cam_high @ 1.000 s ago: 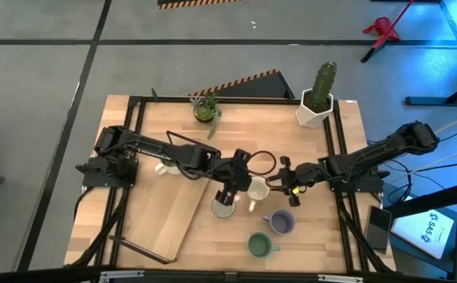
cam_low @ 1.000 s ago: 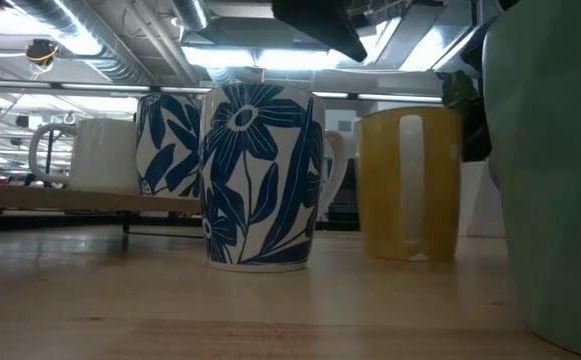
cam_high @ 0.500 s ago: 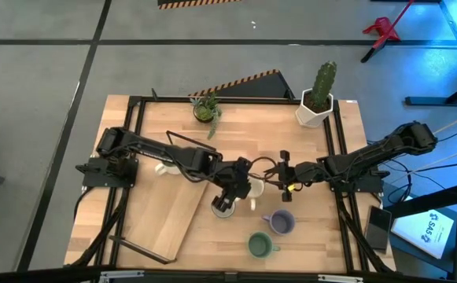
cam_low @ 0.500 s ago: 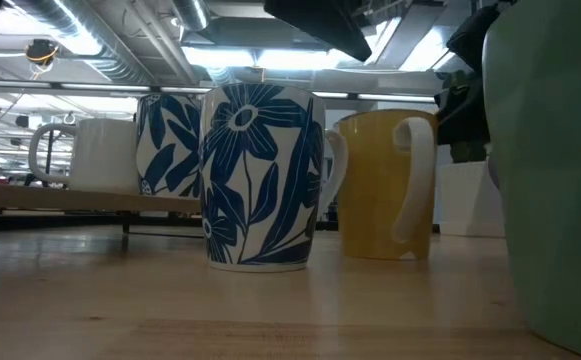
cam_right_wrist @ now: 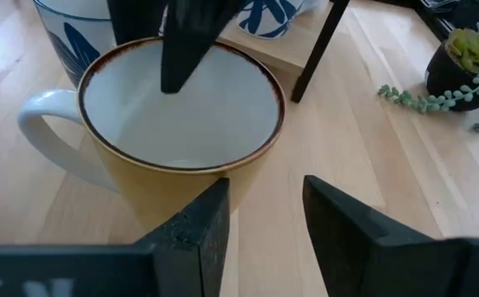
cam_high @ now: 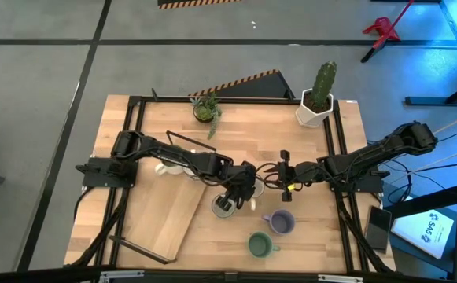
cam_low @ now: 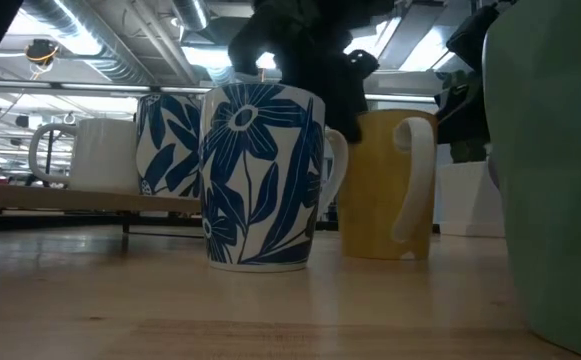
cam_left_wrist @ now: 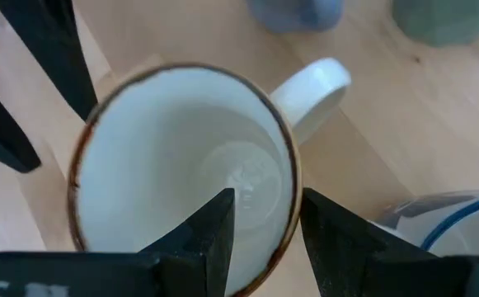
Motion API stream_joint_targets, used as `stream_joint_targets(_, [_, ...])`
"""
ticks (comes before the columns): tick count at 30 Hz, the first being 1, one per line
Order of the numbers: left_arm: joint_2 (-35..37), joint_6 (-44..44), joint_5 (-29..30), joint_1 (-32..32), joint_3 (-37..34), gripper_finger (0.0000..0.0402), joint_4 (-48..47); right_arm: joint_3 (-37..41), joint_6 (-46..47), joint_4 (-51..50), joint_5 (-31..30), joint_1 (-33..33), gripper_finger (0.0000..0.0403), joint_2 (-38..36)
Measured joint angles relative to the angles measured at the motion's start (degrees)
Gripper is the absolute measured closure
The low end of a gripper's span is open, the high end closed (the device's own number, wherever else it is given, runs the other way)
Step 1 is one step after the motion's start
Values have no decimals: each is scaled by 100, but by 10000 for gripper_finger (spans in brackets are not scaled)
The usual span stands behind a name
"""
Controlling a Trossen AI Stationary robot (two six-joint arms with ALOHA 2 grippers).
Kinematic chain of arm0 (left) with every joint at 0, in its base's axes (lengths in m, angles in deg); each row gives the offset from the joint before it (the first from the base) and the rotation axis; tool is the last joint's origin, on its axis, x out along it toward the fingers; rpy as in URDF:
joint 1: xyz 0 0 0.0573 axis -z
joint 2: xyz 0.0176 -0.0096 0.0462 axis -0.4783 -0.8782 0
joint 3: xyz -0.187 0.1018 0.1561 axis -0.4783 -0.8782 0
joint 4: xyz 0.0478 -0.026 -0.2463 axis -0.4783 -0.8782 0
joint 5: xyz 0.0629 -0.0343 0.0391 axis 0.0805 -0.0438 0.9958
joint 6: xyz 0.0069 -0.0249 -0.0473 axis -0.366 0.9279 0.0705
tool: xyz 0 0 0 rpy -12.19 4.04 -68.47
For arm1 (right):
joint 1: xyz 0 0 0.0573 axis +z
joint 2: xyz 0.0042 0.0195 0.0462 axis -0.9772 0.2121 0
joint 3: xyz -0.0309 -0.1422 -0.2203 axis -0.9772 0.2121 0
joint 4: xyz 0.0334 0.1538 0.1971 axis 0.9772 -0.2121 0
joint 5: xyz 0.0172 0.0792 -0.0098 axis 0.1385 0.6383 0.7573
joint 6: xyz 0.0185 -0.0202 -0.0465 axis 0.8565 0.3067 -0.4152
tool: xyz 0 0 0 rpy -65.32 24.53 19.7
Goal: Place coffee mugs
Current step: Put the yellow and white mug on the shelf
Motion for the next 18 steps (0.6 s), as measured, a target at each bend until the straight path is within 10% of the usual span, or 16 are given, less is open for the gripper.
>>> stream_joint_targets(18, [-41, 34, 423, 6, 0, 386, 11, 0, 0, -50, 7, 0, 260, 0])
